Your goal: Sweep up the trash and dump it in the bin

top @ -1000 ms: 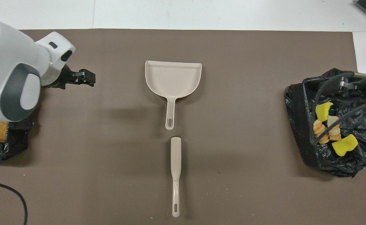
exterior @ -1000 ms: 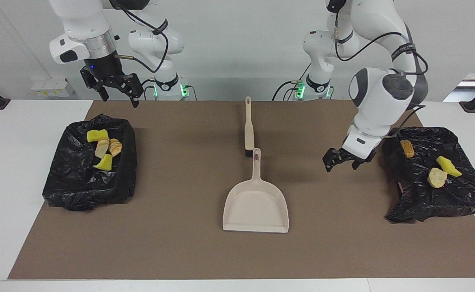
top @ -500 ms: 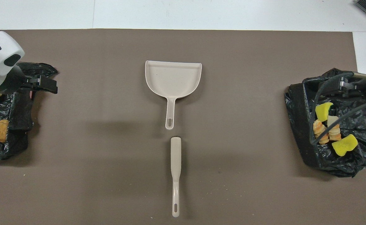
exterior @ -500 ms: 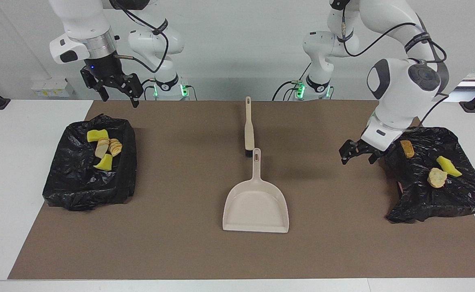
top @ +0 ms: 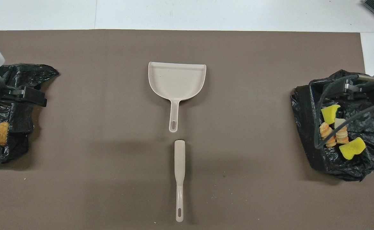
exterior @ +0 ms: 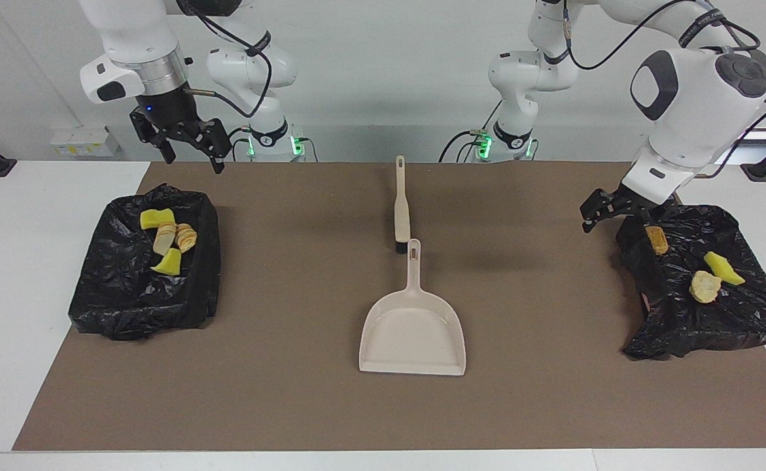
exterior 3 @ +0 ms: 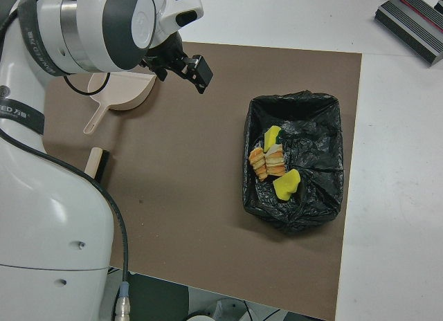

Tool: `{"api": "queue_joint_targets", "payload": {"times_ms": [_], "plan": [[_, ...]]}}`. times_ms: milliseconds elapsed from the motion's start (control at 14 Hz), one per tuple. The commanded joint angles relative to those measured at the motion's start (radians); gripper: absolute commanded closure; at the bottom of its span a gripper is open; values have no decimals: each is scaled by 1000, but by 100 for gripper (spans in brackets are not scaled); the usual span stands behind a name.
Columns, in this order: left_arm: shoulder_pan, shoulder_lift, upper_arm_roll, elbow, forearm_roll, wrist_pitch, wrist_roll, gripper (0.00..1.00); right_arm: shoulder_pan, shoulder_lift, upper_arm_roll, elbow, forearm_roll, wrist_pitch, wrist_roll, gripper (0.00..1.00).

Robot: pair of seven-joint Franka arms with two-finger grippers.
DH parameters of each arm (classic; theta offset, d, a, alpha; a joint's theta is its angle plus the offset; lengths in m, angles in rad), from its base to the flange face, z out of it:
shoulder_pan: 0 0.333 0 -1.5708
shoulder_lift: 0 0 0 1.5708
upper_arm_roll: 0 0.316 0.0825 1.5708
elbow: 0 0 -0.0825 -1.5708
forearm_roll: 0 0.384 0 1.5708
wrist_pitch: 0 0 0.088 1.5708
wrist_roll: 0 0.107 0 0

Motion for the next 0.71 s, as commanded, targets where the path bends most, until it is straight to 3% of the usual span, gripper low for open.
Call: {"api": "queue_joint_targets", "payload": {"times_ms": [0, 643], "plan": [[0, -19, 0, -25, 20, -30, 12, 0, -4, -30, 3, -35, 12, 10, -24, 0], [2, -22, 1, -19, 18, -34, 18, 0, -3, -43, 3, -60, 12, 24, -64, 0]]}}
